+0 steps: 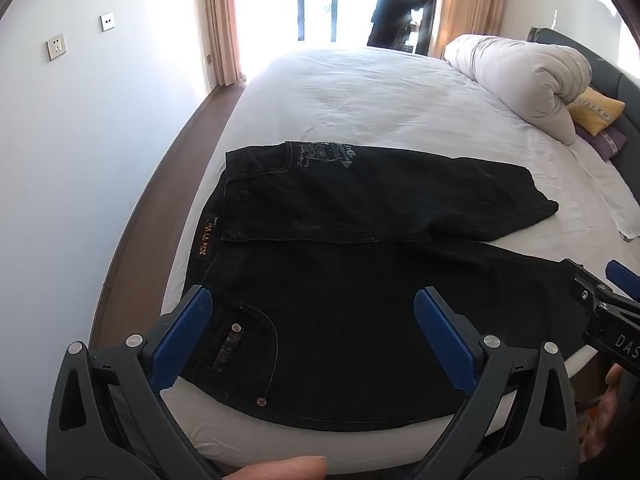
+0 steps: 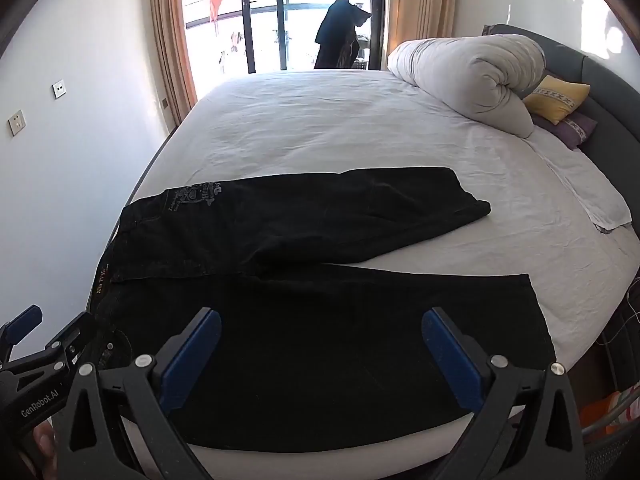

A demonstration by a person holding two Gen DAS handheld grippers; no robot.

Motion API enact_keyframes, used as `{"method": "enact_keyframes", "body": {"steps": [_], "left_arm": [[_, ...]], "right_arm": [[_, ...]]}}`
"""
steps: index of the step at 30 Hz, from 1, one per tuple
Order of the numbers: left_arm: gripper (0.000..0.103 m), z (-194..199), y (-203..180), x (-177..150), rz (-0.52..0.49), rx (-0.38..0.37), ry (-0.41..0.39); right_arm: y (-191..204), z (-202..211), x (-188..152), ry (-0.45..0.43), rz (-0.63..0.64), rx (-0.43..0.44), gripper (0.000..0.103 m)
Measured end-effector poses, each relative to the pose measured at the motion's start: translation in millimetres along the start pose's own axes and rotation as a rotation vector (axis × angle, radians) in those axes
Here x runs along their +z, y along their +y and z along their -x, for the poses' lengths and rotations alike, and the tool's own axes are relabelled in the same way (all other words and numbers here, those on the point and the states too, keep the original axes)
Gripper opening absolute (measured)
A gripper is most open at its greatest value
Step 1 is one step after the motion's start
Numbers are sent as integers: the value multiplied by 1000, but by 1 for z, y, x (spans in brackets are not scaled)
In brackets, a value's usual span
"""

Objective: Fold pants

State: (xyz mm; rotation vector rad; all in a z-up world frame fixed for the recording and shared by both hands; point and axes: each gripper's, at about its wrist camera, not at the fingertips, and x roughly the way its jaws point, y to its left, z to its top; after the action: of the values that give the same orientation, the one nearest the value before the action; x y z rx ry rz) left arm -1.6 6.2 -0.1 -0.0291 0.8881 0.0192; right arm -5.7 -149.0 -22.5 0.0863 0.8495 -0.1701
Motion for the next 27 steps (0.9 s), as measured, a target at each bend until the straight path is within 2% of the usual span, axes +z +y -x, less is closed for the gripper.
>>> {"method": "enact_keyframes", "body": {"steps": [27], "left_arm": [[103,0,-3,0,0,1,4]], "right_arm": [[0,1,-2,21,19,4,103]]}}
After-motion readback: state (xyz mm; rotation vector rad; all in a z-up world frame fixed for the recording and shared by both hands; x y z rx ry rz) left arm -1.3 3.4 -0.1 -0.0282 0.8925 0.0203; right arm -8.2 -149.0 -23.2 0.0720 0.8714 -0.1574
